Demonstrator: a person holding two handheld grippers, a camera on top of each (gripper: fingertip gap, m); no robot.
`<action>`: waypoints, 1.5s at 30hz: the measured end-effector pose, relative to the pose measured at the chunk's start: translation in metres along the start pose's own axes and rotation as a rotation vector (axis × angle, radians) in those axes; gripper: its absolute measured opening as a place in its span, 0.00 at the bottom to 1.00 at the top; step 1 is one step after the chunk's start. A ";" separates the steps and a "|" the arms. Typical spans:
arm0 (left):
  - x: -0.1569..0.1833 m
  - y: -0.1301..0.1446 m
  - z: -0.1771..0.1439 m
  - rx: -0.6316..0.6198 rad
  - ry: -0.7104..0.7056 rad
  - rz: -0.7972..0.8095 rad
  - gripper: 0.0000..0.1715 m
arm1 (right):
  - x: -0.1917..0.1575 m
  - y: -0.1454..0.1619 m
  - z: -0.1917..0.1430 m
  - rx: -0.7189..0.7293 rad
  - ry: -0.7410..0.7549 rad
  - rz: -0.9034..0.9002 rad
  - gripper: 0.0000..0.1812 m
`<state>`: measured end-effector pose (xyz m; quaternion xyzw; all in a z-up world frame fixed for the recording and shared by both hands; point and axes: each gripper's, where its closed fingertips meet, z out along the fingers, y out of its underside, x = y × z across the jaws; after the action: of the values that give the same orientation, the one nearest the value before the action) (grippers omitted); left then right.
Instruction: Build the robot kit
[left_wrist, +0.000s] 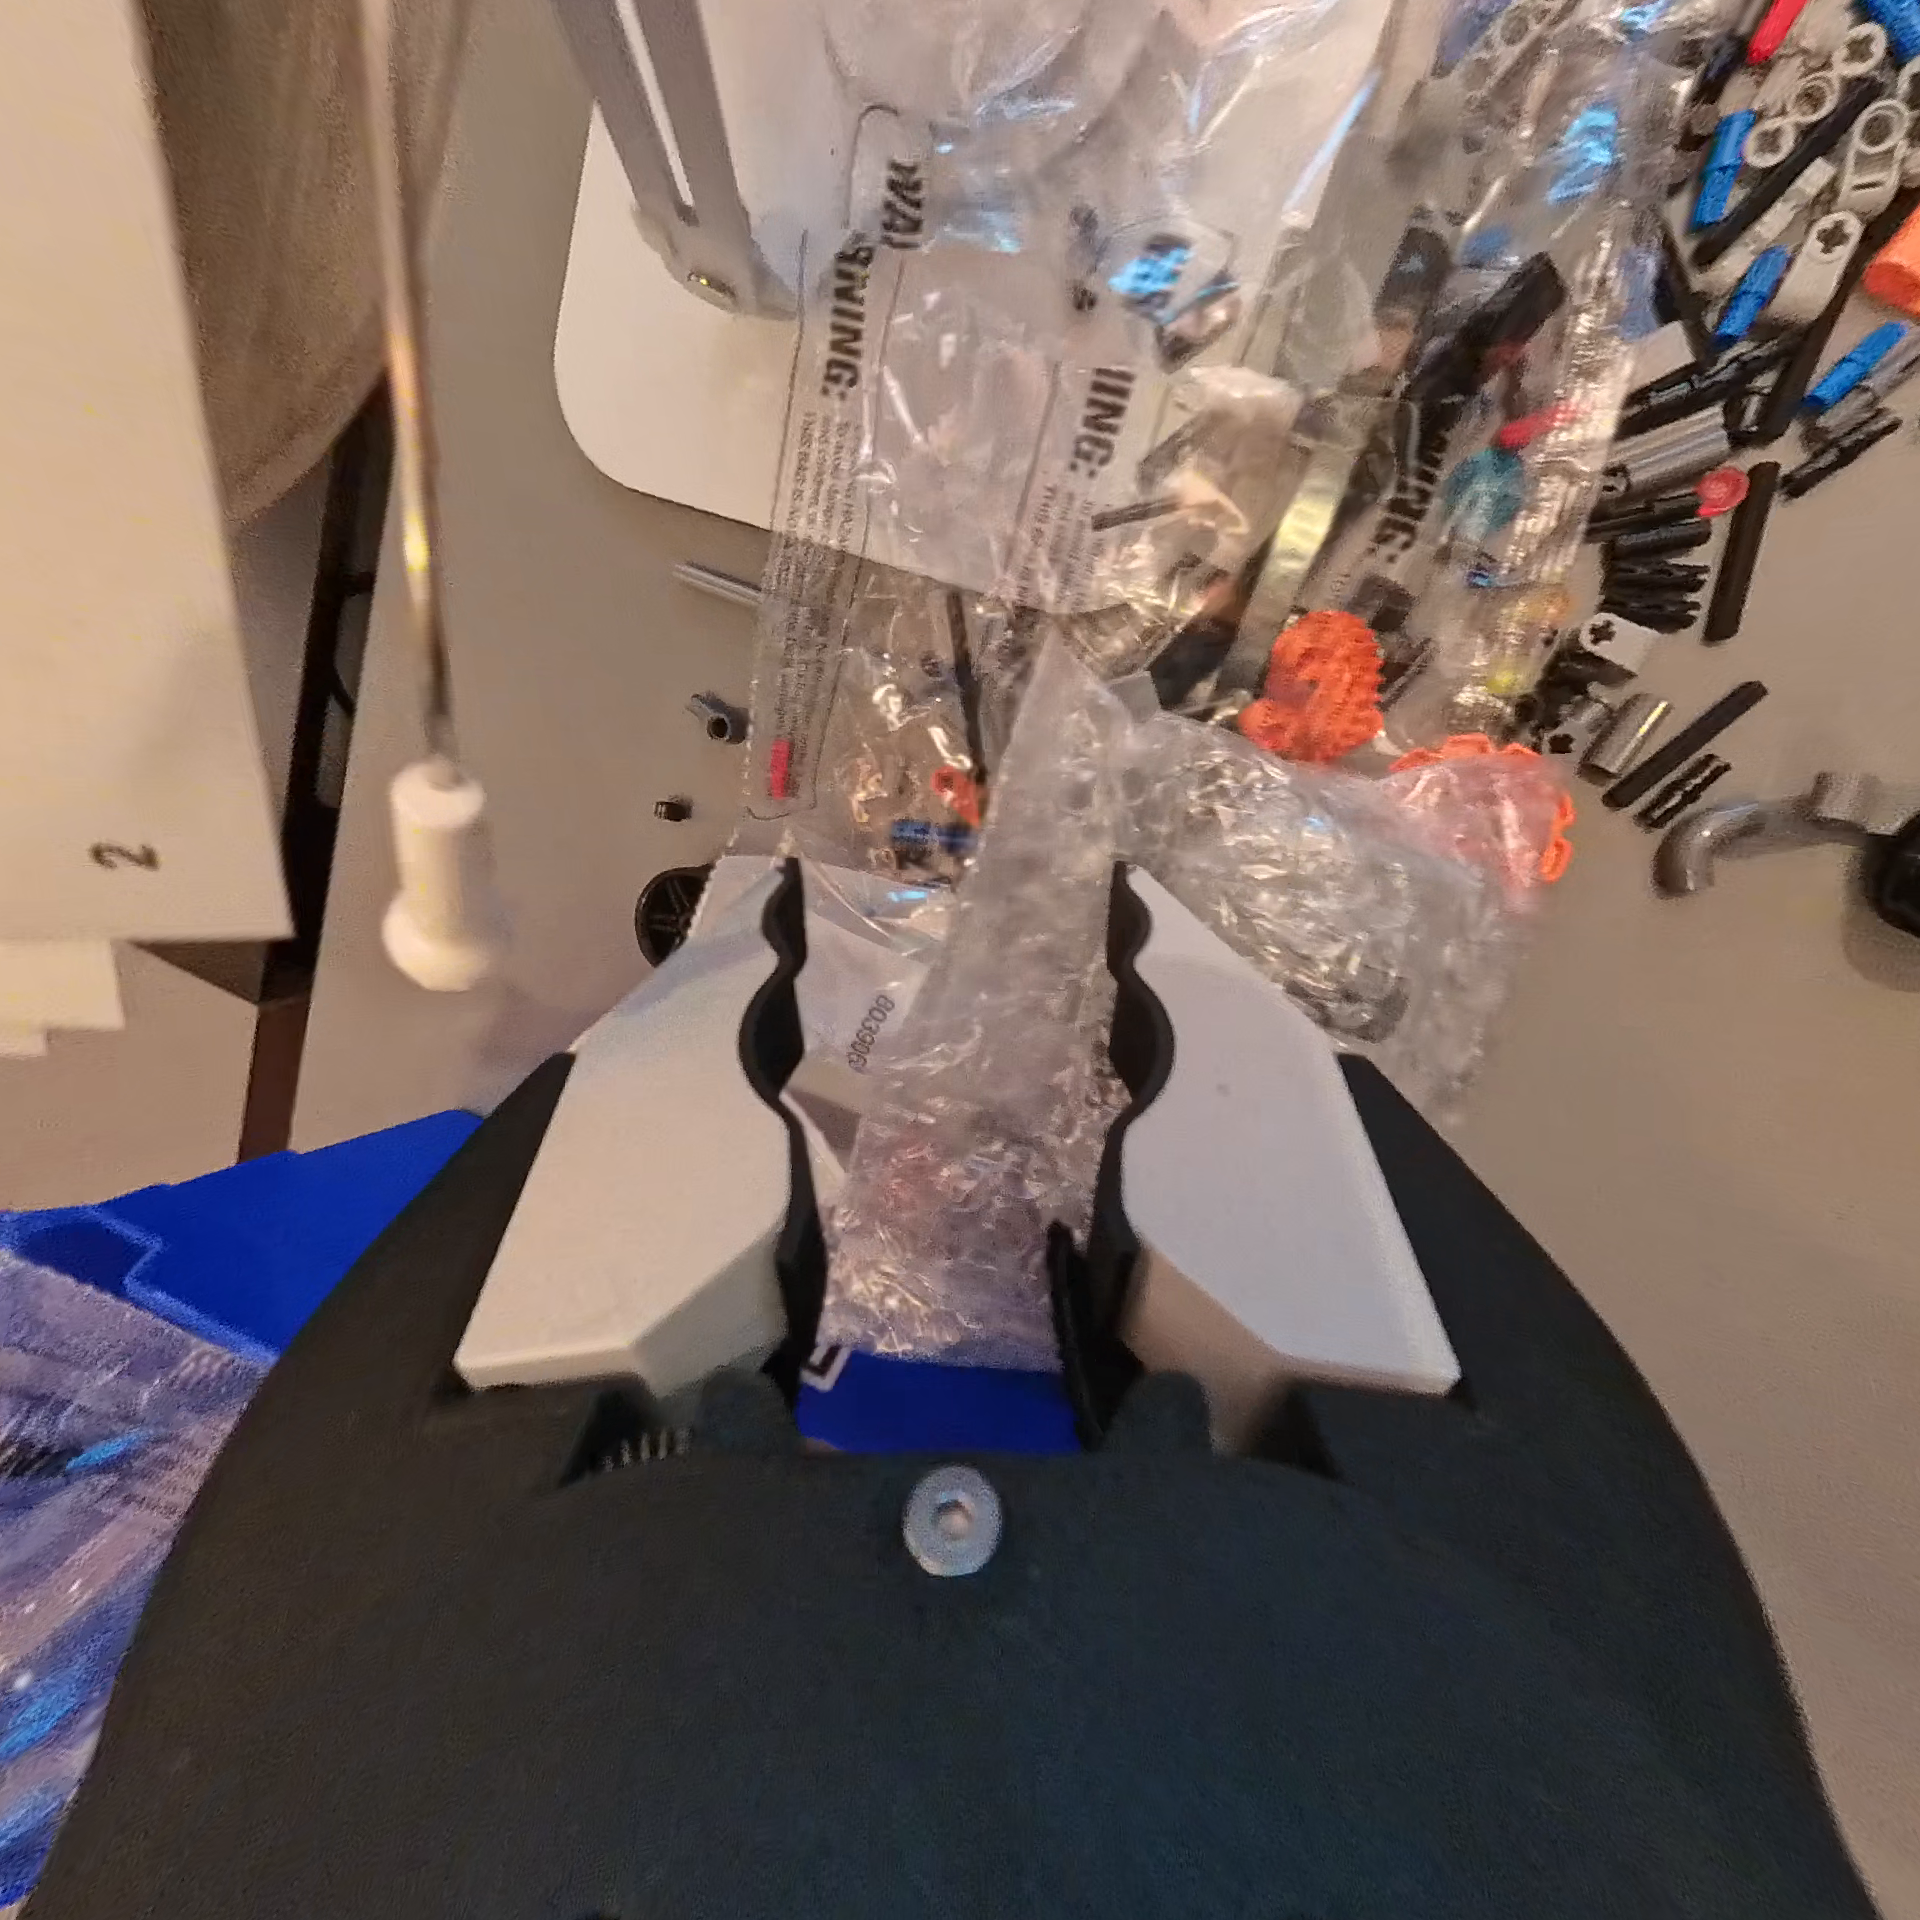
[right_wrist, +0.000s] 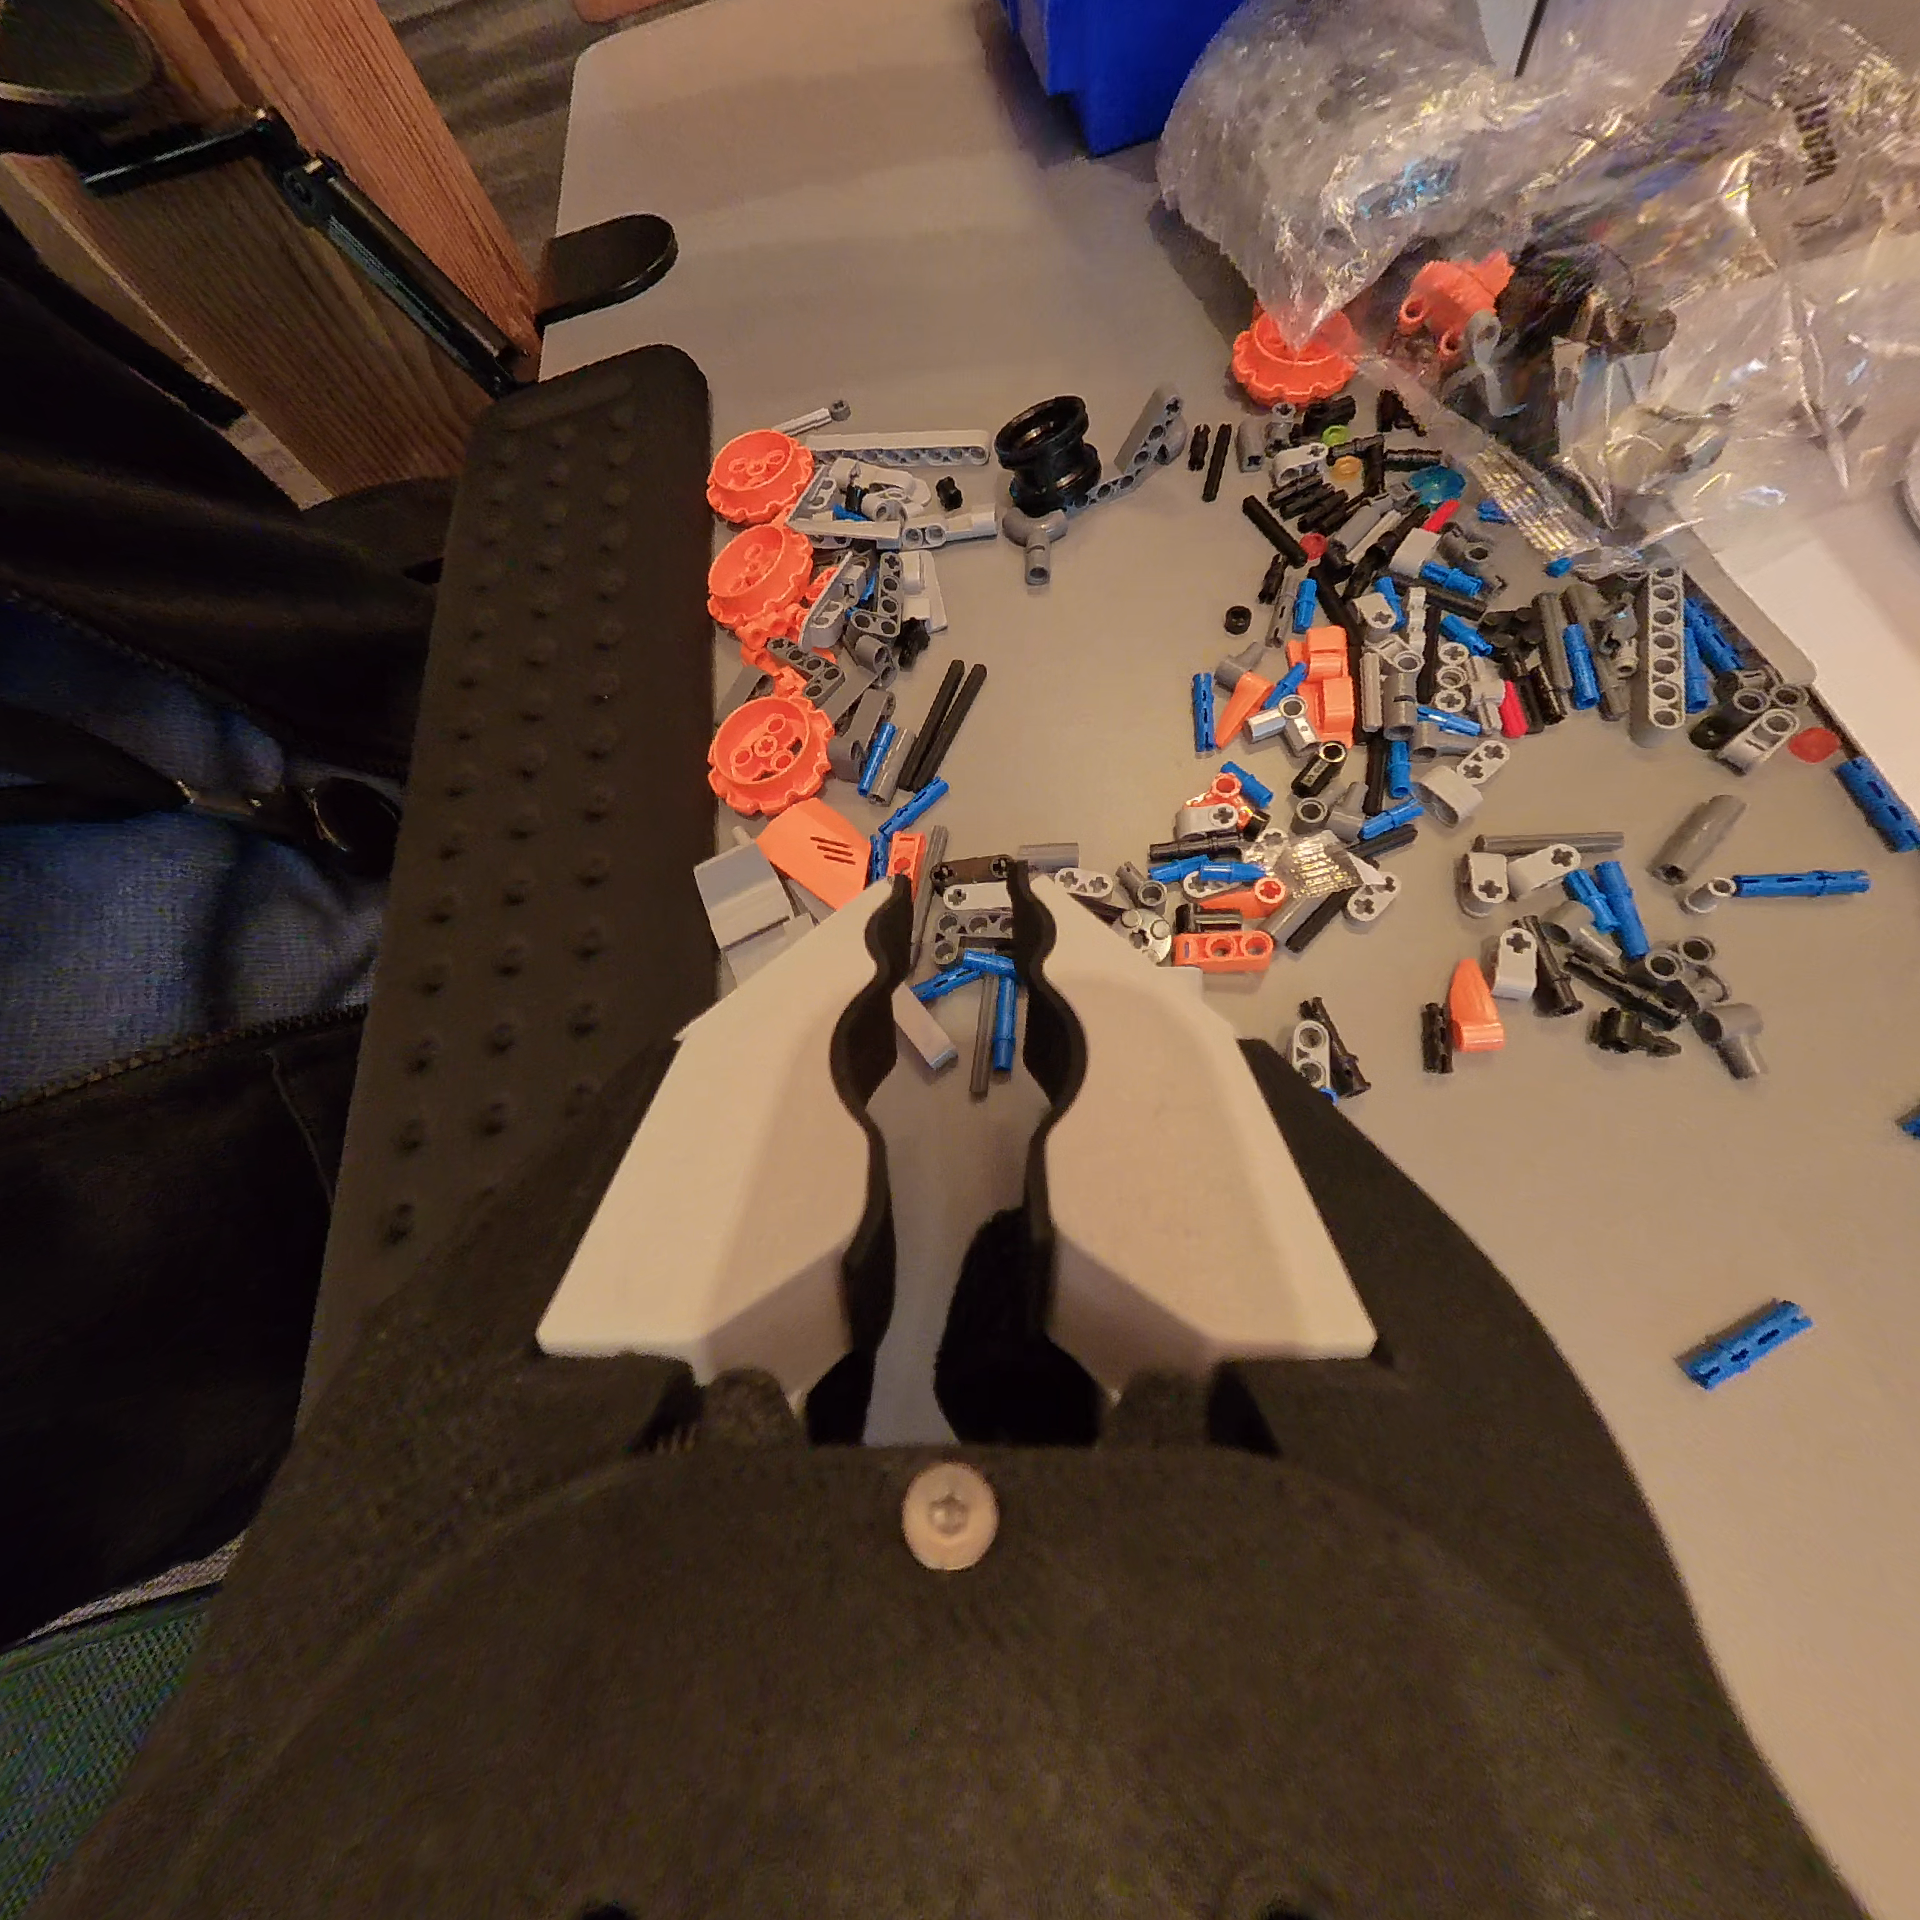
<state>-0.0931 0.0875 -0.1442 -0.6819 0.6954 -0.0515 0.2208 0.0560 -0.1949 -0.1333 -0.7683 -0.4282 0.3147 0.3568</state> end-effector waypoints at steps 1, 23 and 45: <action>-0.002 0.000 0.003 -0.003 0.019 -0.020 0.37 | 0.000 0.000 0.000 0.000 -0.001 -0.001 0.10; 0.032 0.000 0.026 -0.100 0.321 0.007 0.00 | -0.002 0.004 0.000 -0.012 -0.016 -0.012 0.10; 0.045 -0.009 0.018 -0.106 0.154 0.099 0.59 | -0.003 0.004 -0.001 -0.012 -0.020 -0.014 0.10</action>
<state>-0.0764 0.0473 -0.1679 -0.6514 0.7449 -0.0560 0.1328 0.0569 -0.1995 -0.1360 -0.7642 -0.4392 0.3170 0.3500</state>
